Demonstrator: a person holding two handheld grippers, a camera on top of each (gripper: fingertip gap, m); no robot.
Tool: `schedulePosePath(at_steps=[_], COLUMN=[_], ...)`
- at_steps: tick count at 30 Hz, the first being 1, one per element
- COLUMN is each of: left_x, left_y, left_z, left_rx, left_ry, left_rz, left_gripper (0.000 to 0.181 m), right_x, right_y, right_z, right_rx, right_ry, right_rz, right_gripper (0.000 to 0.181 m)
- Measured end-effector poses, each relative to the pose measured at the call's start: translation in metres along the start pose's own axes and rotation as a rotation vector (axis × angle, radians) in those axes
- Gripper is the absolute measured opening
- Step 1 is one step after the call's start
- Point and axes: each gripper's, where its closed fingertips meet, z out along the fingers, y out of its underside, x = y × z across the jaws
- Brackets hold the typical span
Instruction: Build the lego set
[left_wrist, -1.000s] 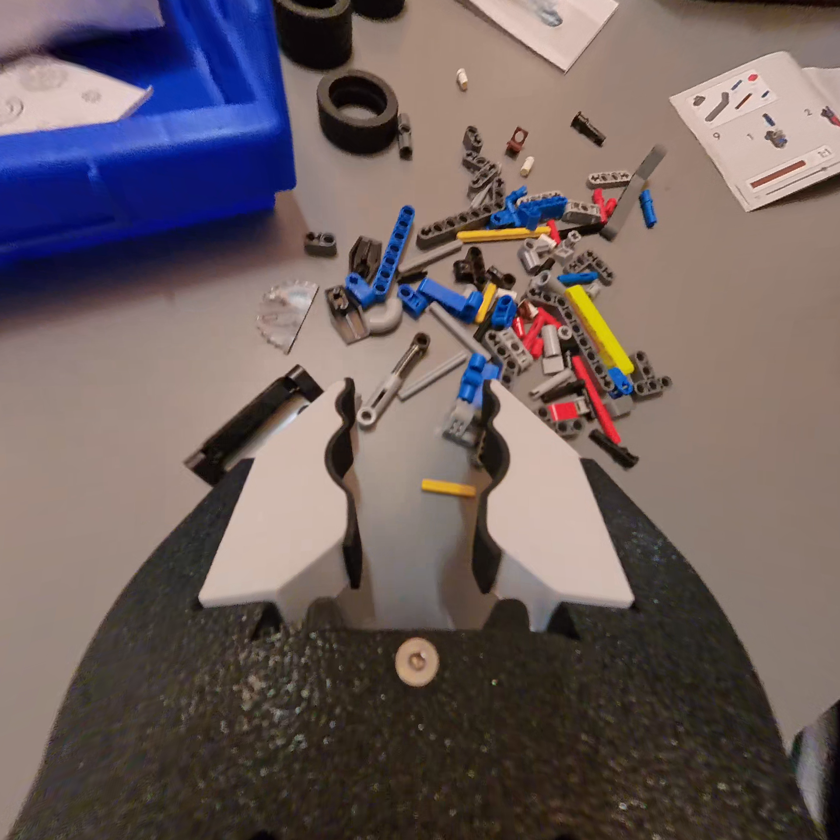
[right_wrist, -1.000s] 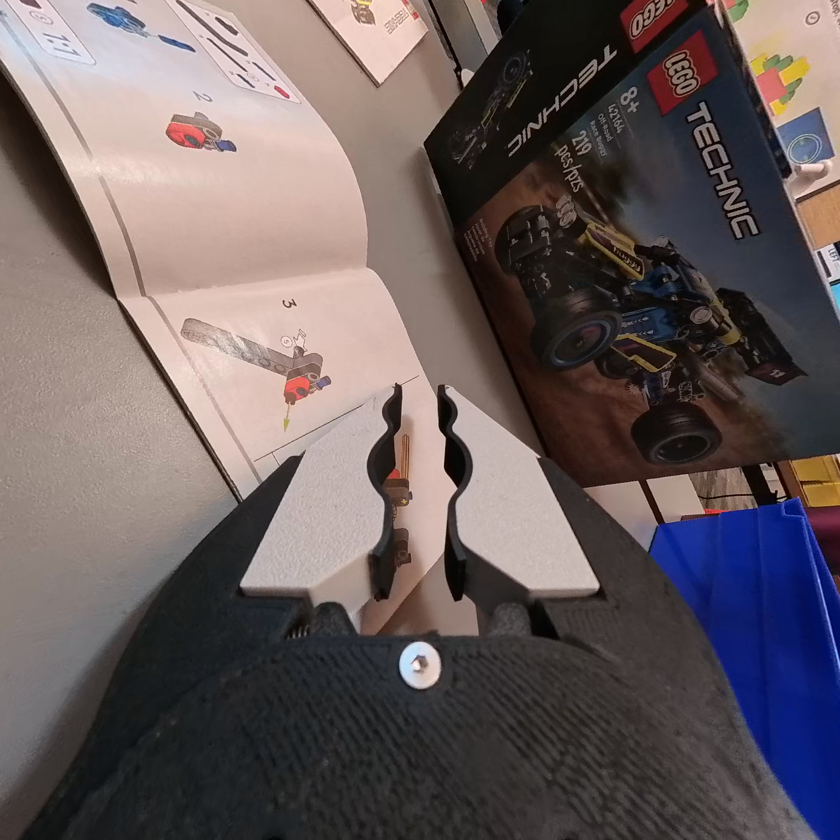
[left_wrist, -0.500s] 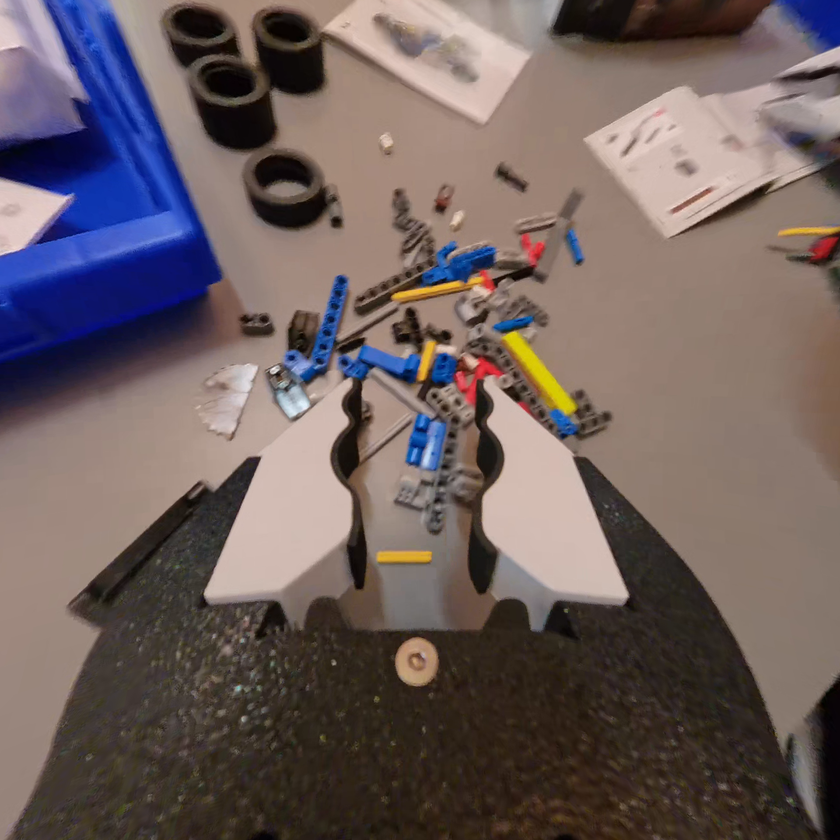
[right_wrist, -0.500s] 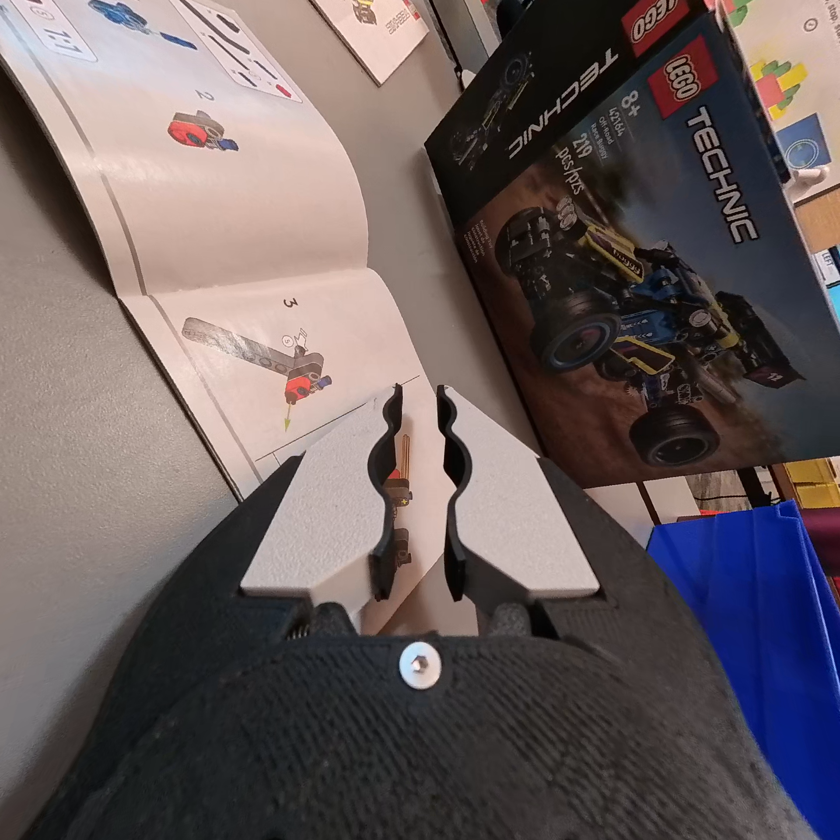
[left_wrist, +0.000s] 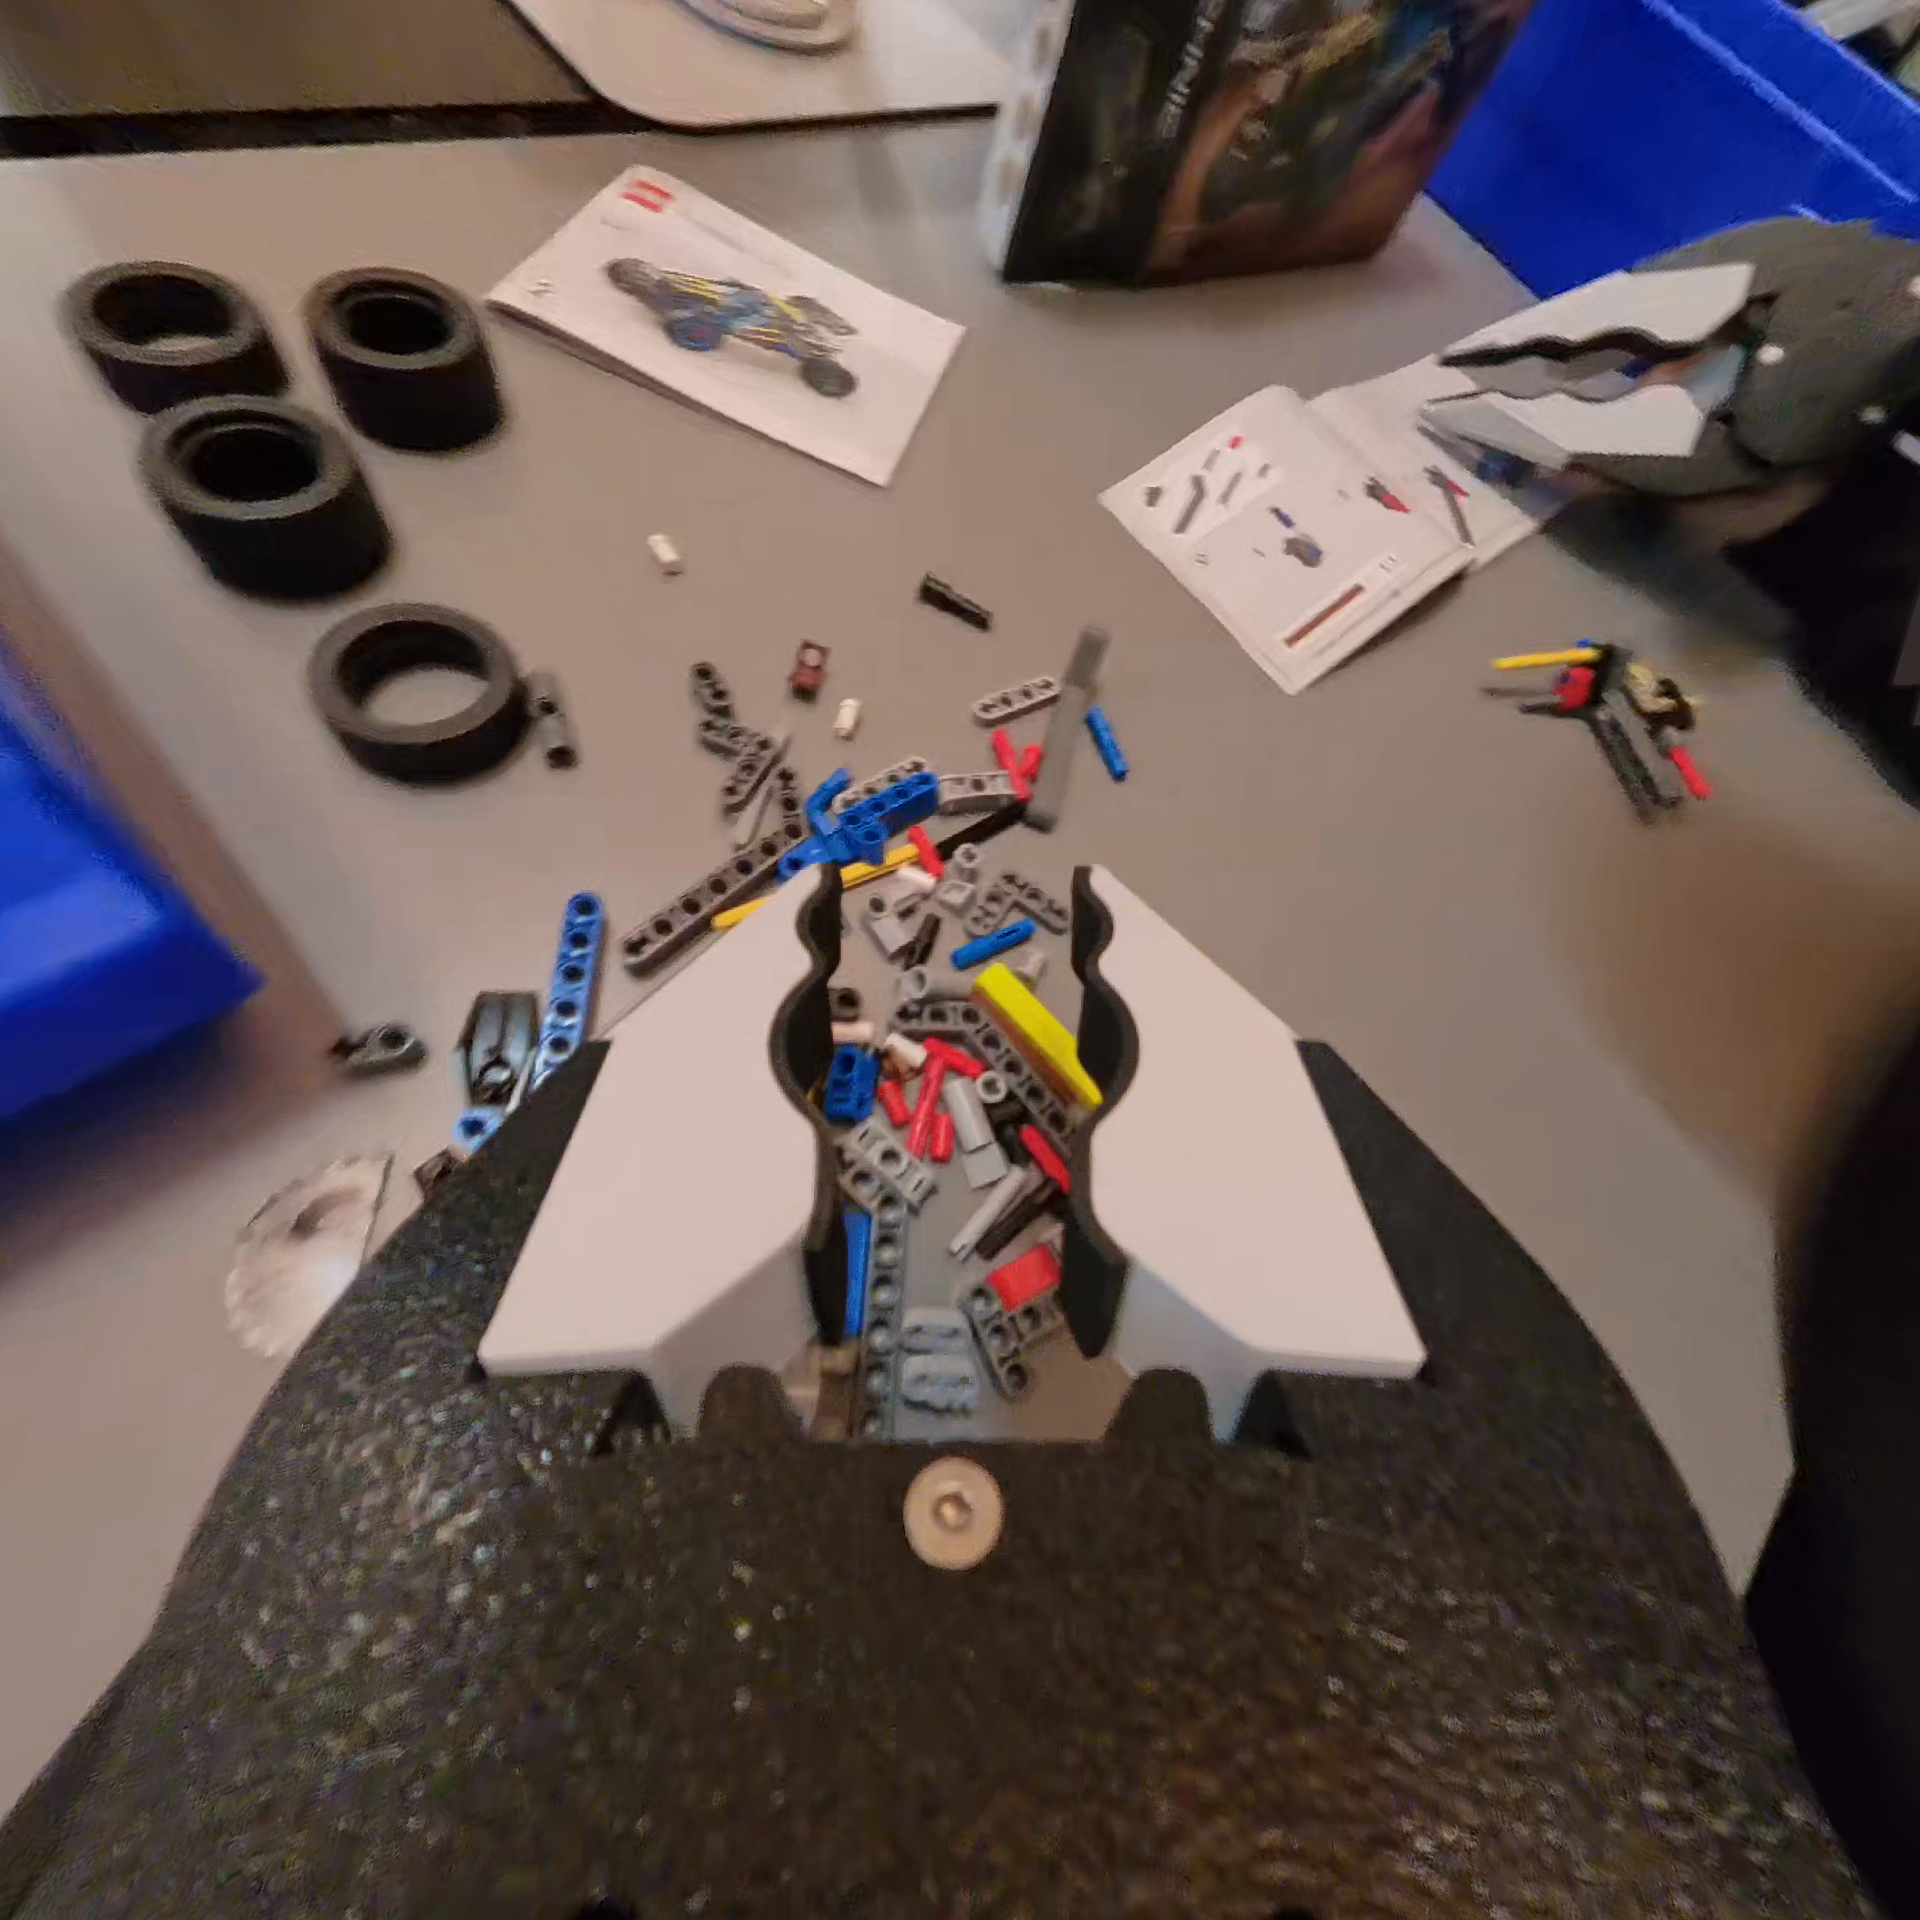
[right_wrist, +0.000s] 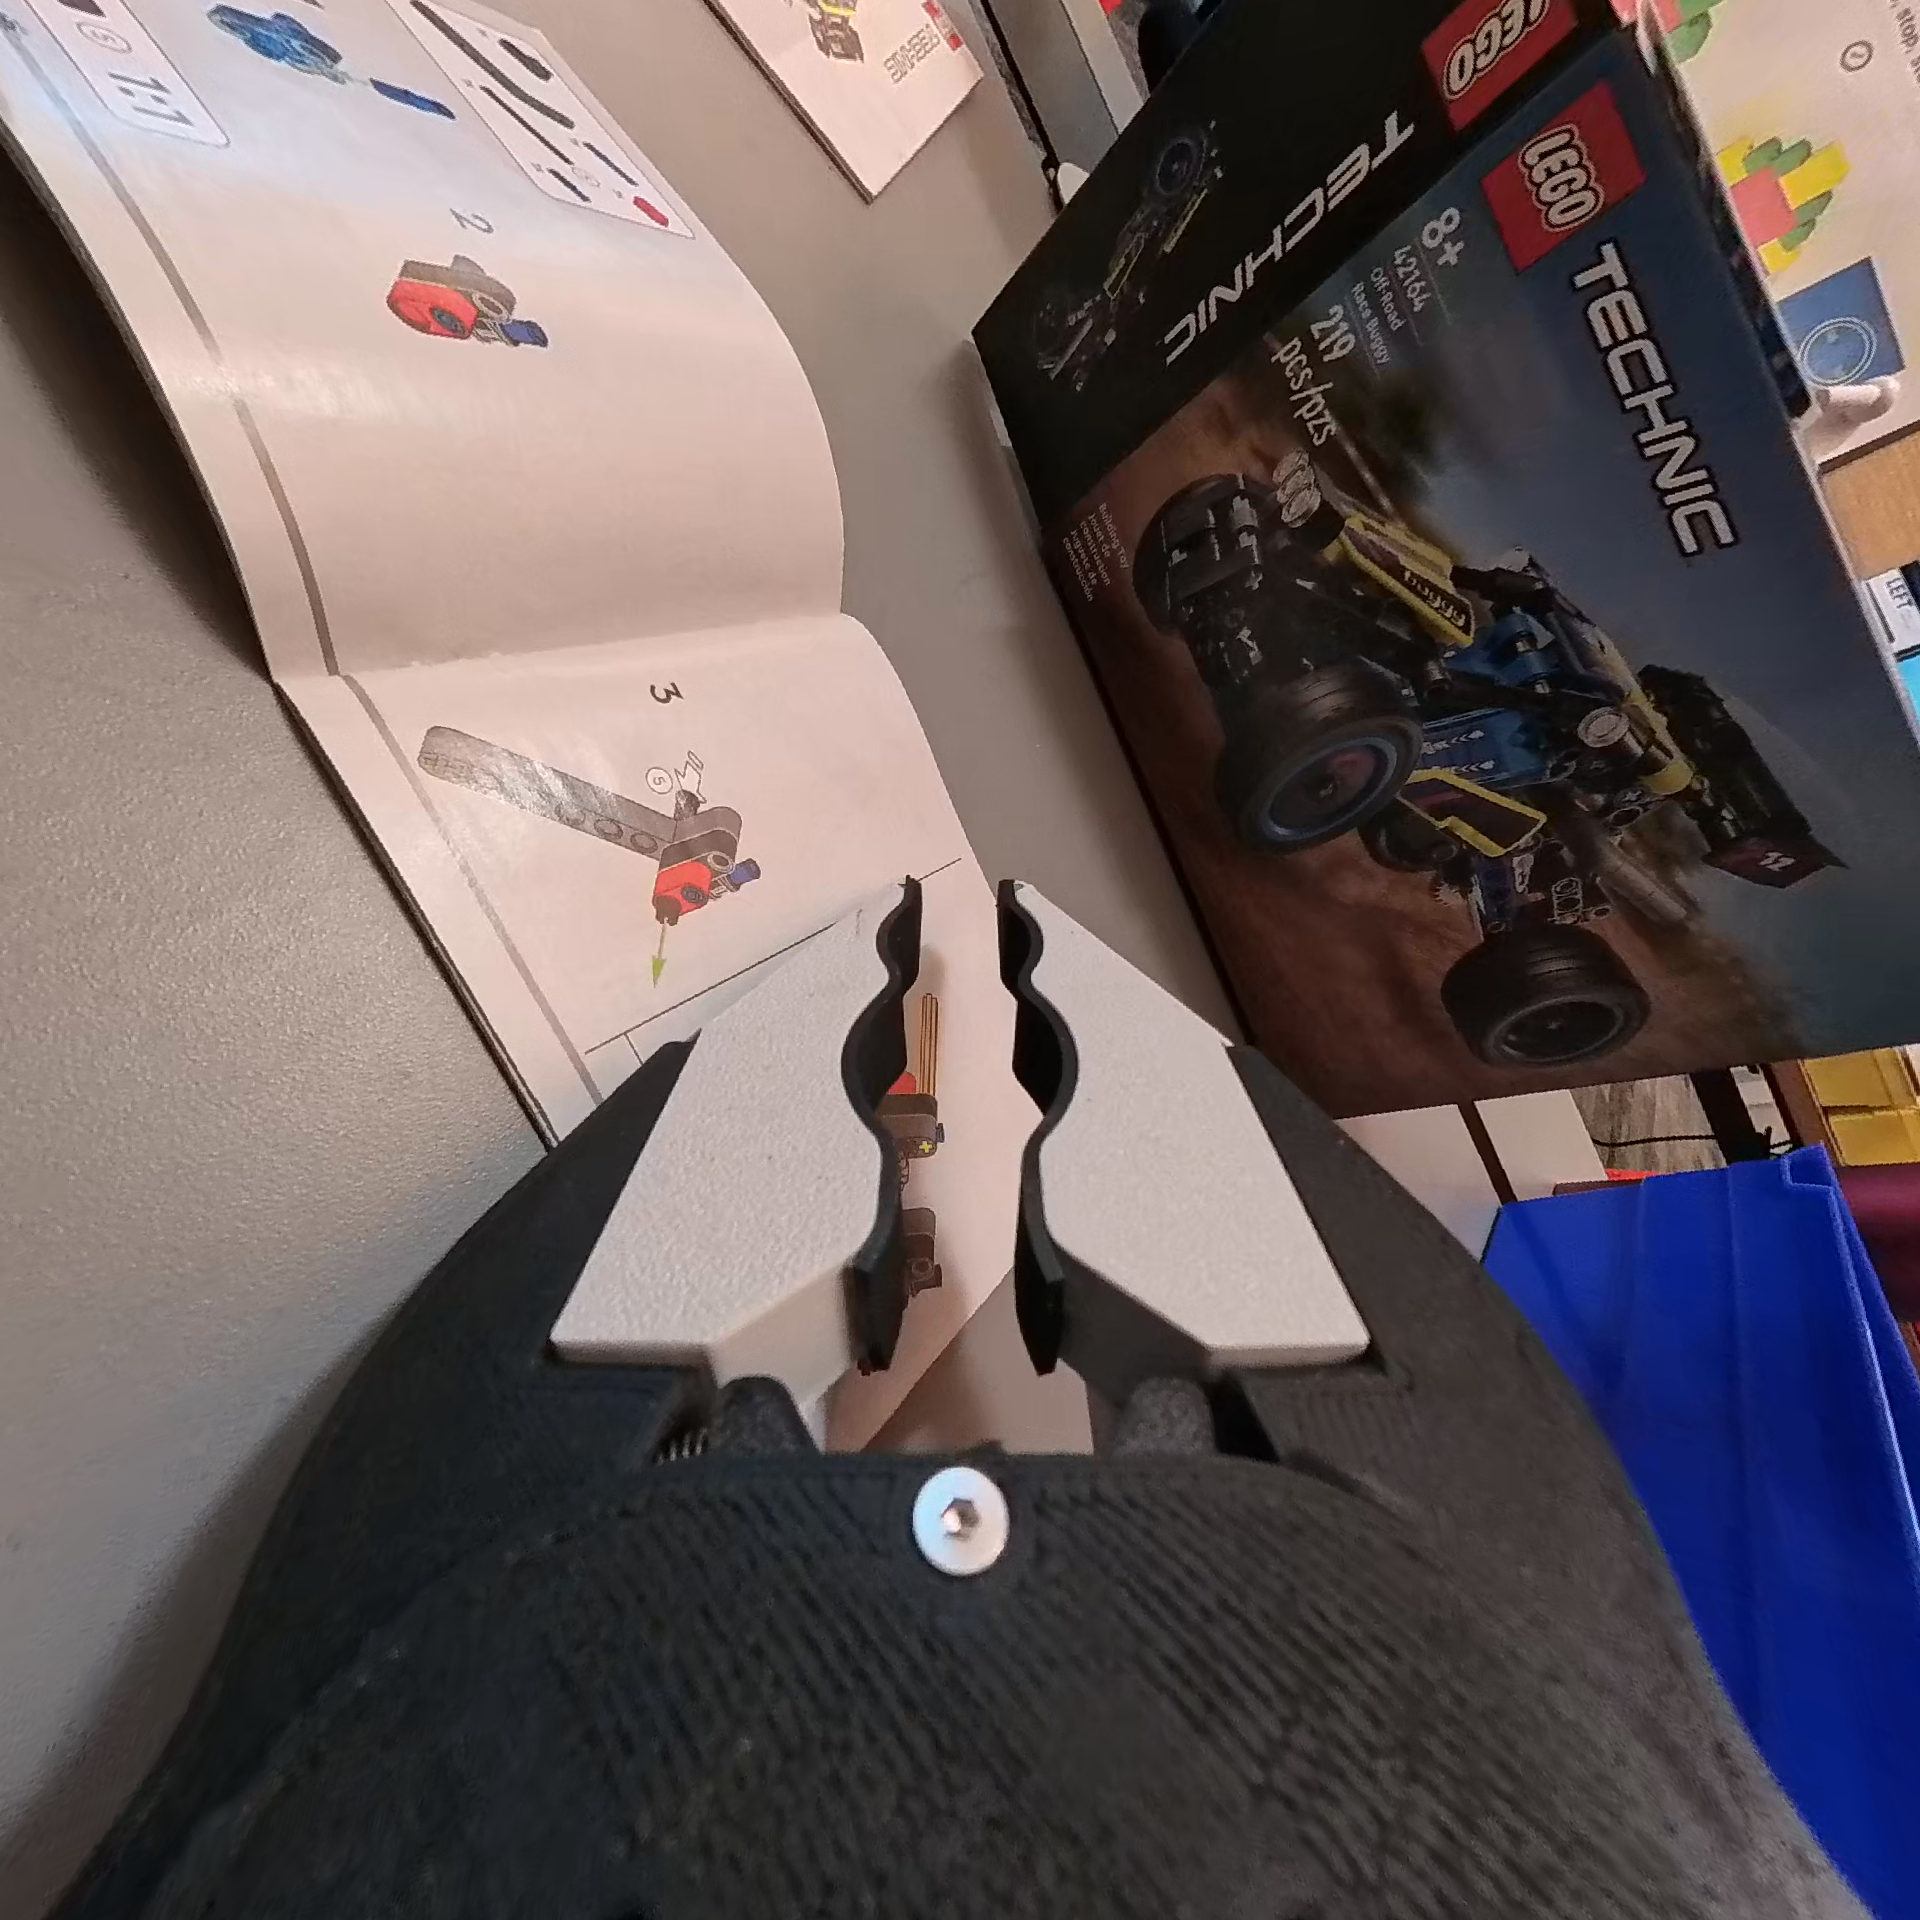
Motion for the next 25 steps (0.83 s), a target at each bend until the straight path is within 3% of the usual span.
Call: schedulePosePath(at_steps=[4,9,17,20,25], left_x=[-0.003,-0.016,-0.037,-0.044,-0.043], left_y=[0.007,0.019,0.017,0.004,-0.039], left_z=[0.015,0.021,-0.001,-0.013,-0.041], left_rx=[-0.084,-0.131,-0.026,0.103,0.405], left_ry=[0.071,0.101,0.071,0.140,0.406], left_rz=[-0.023,-0.196,-0.304,-0.474,-0.816], left_gripper=[0.045,0.043,0.045,0.045,0.037], right_x=[0.000,0.000,0.000,0.000,0.000], right_y=[0.000,0.000,0.000,0.000,0.000], right_z=[0.000,0.000,0.000,0.000,0.000], right_rx=[-0.001,0.001,0.005,0.005,0.005], right_ry=[-0.001,-0.001,-0.004,-0.005,-0.004], right_rz=[-0.001,0.003,0.008,0.008,0.007], right_gripper=[0.012,0.012,0.012,0.012,0.012])
